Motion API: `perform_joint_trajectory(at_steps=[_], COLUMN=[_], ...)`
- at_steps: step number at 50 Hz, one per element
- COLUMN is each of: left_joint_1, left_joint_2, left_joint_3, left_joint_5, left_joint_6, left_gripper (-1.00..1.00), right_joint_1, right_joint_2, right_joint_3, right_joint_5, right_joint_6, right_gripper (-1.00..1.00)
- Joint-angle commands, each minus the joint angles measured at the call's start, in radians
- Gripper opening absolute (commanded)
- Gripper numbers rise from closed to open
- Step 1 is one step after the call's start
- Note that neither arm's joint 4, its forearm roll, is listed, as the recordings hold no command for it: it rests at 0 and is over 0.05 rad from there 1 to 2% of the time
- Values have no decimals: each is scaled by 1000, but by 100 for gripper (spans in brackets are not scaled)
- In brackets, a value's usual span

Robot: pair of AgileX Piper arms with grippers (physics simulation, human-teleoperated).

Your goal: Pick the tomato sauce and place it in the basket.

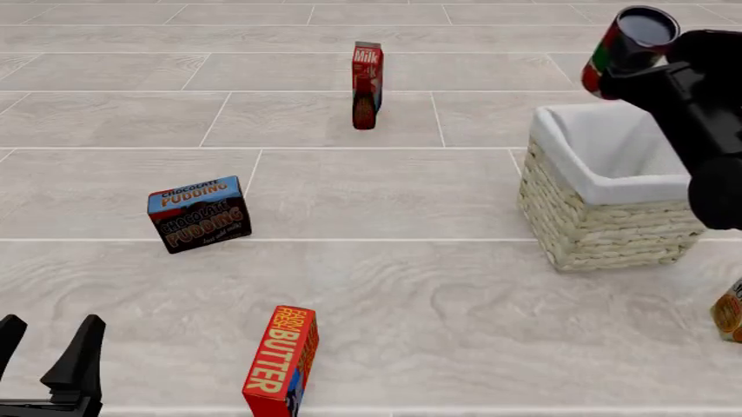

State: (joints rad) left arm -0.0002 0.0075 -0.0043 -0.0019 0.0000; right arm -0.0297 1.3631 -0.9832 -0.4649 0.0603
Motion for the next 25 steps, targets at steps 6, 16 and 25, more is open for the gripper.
perform_joint_trajectory(at_steps=[6, 16, 25], left_joint_1=[0, 0, 0], left_joint_2=[0, 0, 0], left_joint_3=[0, 0, 0], left_joint_5=[0, 0, 0], left_joint_6=[0, 0, 0], left_gripper=[100, 100, 100], right_joint_1=[-37, -71, -98], right_joint_2=[-13, 8, 6], right_joint_3=[19, 27, 29], right_joint_5=[-7, -7, 8], right_joint_6=[10, 19, 27], right_gripper=[-100, -100, -100])
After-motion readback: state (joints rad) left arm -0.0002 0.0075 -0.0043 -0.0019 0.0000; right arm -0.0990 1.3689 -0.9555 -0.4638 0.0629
